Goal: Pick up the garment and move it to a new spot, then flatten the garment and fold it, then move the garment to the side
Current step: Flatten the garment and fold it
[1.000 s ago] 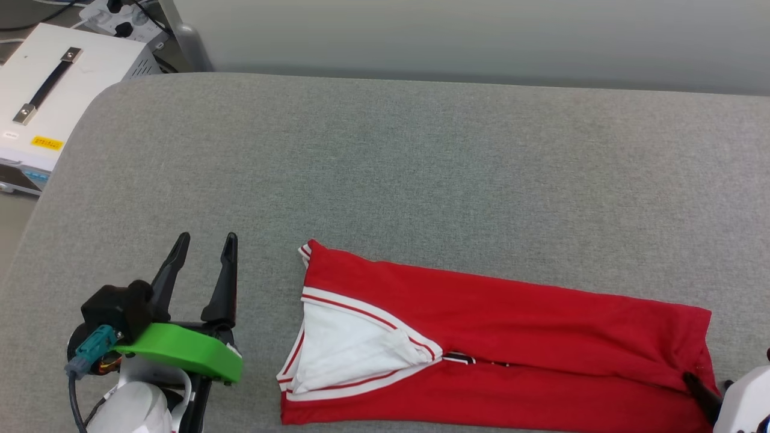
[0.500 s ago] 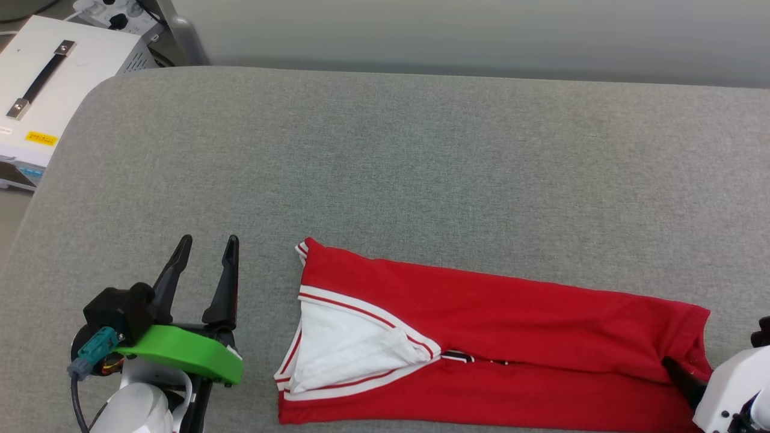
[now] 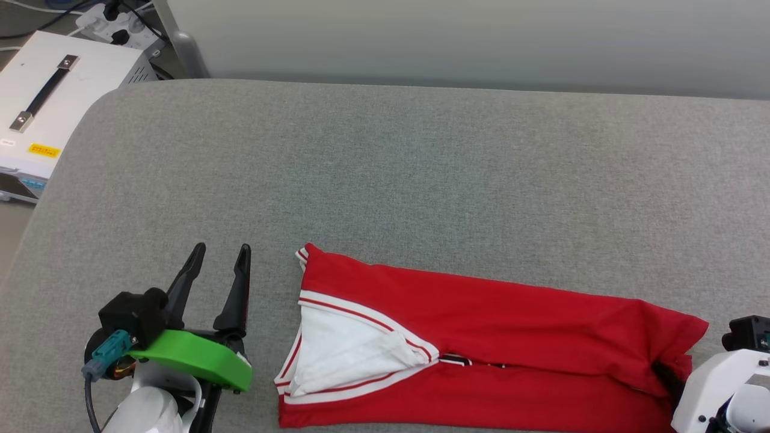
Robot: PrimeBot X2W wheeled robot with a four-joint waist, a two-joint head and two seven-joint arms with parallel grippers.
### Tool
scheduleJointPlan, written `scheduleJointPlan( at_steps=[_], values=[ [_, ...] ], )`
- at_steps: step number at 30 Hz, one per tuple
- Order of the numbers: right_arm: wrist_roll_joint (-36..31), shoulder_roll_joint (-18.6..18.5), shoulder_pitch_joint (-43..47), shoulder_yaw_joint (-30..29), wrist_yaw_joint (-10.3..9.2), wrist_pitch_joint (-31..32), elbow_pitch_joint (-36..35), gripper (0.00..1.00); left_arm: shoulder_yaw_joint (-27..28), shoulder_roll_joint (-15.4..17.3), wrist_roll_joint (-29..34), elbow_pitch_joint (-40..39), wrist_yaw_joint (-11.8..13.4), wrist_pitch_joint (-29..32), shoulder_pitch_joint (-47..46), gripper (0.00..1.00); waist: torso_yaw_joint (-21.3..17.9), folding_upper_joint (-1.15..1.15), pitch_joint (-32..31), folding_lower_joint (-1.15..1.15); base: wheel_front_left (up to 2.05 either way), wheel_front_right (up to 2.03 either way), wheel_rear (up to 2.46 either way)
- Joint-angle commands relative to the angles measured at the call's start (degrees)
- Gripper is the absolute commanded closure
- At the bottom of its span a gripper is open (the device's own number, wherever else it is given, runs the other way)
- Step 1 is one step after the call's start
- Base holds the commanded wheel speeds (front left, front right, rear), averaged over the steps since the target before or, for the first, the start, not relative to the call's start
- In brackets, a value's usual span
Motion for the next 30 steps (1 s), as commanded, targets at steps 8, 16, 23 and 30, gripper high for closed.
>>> scheduleJointPlan(
  at_steps=[8,16,23,30],
  values=[
    [-3.28,-3.36,-0.61,-3.86,0.18,-3.73,1.93,1.00,-0.83,-0.38,0.49,0.69,-0.54,-0.33,1.30,0.00,-0.45,0.00,-2.03,0.00,0.00,0.00,0.00],
    [-8.35,-6.62,-0.84,-9.63,0.18,-5.48,2.85,1.00,-1.53,-0.77,0.39,1.03,-0.67,-0.33,1.75,0.00,-0.62,0.00,-3.29,0.00,0.00,0.00,0.00],
    [-7.71,-4.77,1.32,-9.26,0.18,-3.34,-2.58,1.00,-1.36,-1.45,0.27,1.25,-0.81,-0.34,2.43,0.00,-0.90,0.00,-4.36,0.00,0.00,0.00,0.00],
    [-4.56,2.18,5.94,-3.26,0.18,4.33,-16.85,1.00,-0.32,-3.03,0.46,1.85,-1.50,-0.34,3.80,0.00,-1.21,0.00,-6.75,0.00,0.00,0.00,0.00]
  ],
)
